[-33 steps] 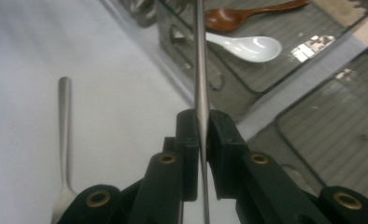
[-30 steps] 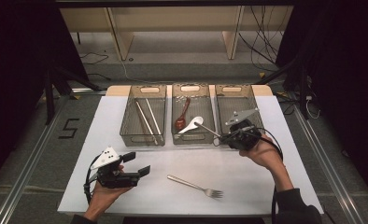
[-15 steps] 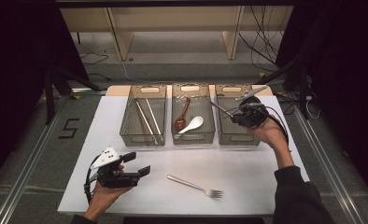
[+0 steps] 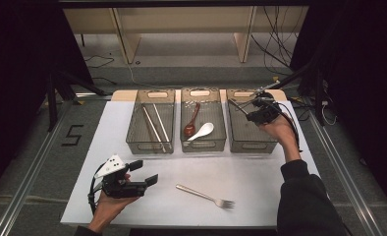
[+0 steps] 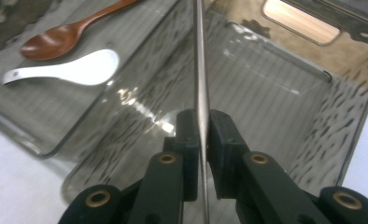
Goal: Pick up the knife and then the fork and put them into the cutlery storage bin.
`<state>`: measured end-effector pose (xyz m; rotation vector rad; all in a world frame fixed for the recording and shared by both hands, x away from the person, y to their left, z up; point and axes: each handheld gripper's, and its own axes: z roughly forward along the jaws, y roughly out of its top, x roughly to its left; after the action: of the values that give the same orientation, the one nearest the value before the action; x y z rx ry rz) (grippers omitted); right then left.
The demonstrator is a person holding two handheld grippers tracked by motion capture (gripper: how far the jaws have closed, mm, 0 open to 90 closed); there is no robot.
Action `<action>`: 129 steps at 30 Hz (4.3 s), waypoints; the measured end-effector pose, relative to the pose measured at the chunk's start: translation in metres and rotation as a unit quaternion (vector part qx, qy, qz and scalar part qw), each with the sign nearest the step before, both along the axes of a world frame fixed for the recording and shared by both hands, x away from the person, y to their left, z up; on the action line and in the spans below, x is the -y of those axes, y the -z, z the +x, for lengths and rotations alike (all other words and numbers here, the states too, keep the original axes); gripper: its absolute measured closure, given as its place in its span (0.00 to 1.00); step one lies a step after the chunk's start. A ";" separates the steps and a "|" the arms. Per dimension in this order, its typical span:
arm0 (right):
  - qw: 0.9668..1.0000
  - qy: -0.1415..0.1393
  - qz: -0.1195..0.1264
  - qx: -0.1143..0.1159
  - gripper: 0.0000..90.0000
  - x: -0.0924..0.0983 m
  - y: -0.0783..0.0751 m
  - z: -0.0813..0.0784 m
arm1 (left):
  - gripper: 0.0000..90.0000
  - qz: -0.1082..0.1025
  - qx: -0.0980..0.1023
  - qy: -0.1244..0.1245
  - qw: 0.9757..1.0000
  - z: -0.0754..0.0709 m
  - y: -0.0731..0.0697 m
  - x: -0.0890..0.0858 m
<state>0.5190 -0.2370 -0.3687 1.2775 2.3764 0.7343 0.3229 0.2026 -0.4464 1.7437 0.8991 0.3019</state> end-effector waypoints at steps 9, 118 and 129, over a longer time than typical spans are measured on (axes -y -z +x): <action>0.999 0.031 -0.008 -0.011 0.93 0.002 0.009 0.015 | 0.19 0.000 -0.001 0.000 1.000 0.000 0.000 0.000; 0.973 -0.220 0.012 -0.063 0.31 -0.116 0.038 -0.142 | 0.17 -0.008 0.015 -0.005 1.000 -0.002 -0.002 -0.002; 0.967 -0.239 -0.014 -0.084 0.32 -0.126 0.050 -0.147 | 0.17 -0.008 0.017 -0.005 1.000 -0.002 -0.002 -0.002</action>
<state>0.3715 -0.1108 -0.4190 0.7803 2.8650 0.7406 0.3205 0.2050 -0.4445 1.7147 0.8837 0.3288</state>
